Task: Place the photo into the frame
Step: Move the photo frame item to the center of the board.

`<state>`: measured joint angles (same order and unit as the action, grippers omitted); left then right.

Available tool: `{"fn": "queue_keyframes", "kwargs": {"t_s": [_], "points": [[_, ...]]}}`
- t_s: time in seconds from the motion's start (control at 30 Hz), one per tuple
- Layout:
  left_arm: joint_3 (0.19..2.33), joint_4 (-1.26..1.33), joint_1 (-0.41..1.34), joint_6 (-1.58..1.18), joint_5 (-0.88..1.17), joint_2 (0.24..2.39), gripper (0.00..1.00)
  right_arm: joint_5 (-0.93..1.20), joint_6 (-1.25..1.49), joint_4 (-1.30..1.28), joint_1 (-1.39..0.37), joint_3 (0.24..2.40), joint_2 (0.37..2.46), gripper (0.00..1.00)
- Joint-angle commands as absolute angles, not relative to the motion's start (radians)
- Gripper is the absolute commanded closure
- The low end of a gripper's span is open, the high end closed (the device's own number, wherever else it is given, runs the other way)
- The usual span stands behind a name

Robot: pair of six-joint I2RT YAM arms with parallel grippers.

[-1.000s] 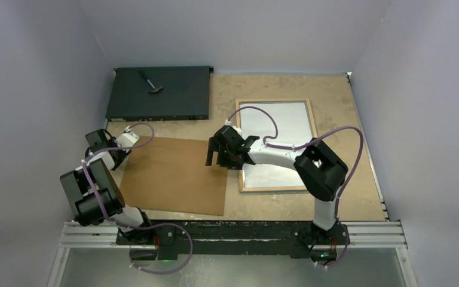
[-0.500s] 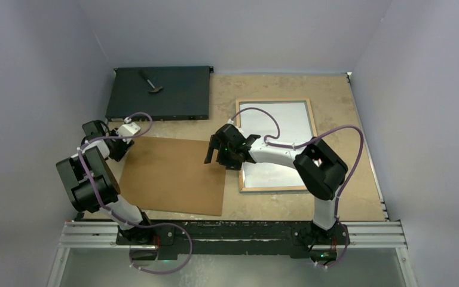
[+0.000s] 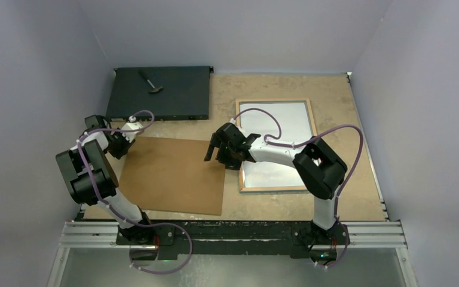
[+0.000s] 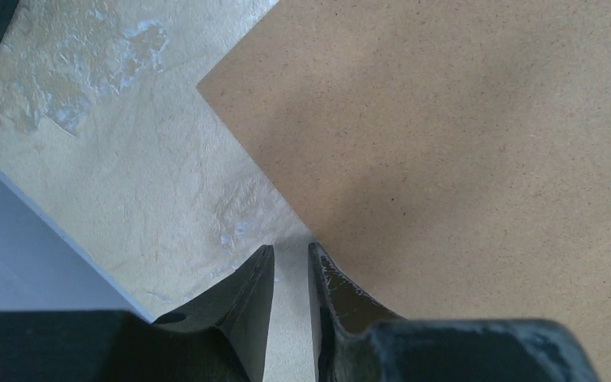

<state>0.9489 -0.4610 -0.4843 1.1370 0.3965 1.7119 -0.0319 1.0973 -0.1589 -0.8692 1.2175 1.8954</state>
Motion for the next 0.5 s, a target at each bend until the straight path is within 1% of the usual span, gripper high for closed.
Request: {"fn": "queue_keyframes", "kwargs": {"t_s": [0.0,0.2,0.47], "points": [[0.849,-0.726,-0.423,1.124,0.440,1.818,0.78,-0.003,1.147,-0.091,-0.866,1.226,1.938,0.02],[0.857,-0.736,-0.363,1.075,0.442,1.814,0.84,0.059,1.179,-0.007,-0.841,1.247,1.867,0.02],[0.862,-0.704,-0.226,0.965,0.422,1.782,0.86,0.107,1.212,0.074,-0.793,1.227,1.789,0.02]]}}
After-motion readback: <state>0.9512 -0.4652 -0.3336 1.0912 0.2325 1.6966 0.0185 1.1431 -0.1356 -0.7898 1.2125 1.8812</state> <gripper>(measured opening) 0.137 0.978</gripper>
